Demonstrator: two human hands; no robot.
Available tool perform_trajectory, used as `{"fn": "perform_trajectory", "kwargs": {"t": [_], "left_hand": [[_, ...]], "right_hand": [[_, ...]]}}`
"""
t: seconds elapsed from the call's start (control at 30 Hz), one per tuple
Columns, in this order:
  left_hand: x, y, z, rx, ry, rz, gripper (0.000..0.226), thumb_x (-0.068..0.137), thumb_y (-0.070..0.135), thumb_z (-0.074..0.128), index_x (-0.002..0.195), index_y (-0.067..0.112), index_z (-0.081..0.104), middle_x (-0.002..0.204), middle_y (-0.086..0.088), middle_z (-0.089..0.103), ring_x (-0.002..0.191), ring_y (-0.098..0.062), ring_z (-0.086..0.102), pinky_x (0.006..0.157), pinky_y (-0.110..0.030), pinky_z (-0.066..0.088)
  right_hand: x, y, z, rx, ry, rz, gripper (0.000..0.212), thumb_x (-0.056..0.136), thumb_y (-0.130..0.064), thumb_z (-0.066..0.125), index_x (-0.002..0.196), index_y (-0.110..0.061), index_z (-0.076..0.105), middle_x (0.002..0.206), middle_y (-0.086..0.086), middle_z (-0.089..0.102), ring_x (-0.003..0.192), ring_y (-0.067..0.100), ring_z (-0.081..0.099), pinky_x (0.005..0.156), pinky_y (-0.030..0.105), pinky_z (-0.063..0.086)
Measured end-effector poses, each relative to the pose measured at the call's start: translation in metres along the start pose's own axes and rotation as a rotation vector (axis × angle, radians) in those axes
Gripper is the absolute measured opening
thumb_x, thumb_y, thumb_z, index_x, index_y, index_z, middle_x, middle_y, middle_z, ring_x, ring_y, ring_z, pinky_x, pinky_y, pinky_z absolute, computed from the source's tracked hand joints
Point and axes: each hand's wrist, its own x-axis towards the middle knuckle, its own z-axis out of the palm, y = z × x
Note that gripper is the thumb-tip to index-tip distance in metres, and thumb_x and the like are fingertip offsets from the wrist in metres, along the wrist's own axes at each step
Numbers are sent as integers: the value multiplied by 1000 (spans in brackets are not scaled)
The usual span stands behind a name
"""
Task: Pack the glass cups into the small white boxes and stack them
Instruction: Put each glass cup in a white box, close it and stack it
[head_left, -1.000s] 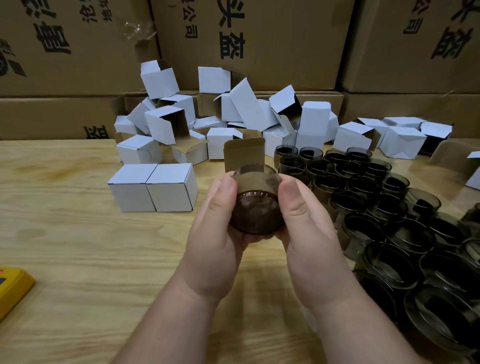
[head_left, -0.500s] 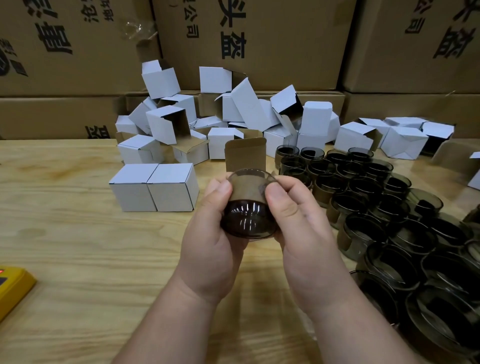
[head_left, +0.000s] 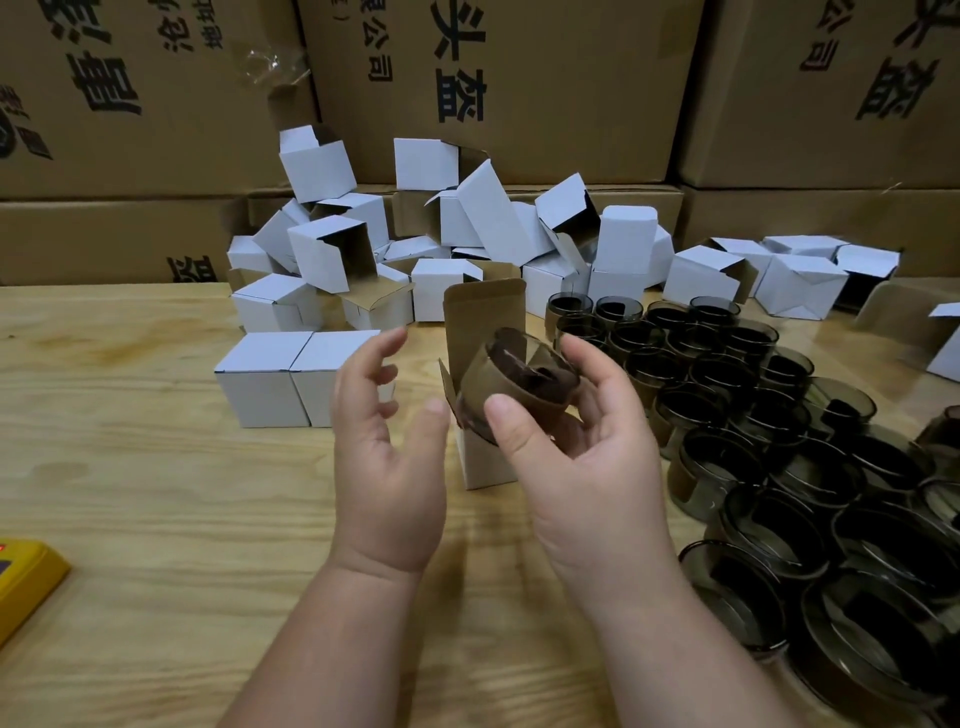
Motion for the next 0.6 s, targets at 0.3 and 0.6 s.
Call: {"fn": "perform_trajectory", "kwargs": {"t": [0.3, 0.6], "left_hand": [[1, -28, 16, 144, -340, -148, 71, 73, 50, 77, 136, 59, 47, 144, 25, 48, 138, -4, 46, 109, -35, 47], [1, -32, 18, 92, -384, -272, 73, 66, 33, 91, 127, 50, 54, 129, 19, 63, 120, -6, 63, 96, -42, 58]], "right_hand": [[2, 9, -4, -11, 232, -133, 37, 90, -11, 74, 121, -21, 57, 112, 3, 71, 98, 11, 73, 77, 23, 59], [-1, 24, 2, -480, 142, -309, 40, 83, -32, 73, 115, -43, 51, 127, -16, 61, 120, 10, 60, 97, 26, 49]]}}
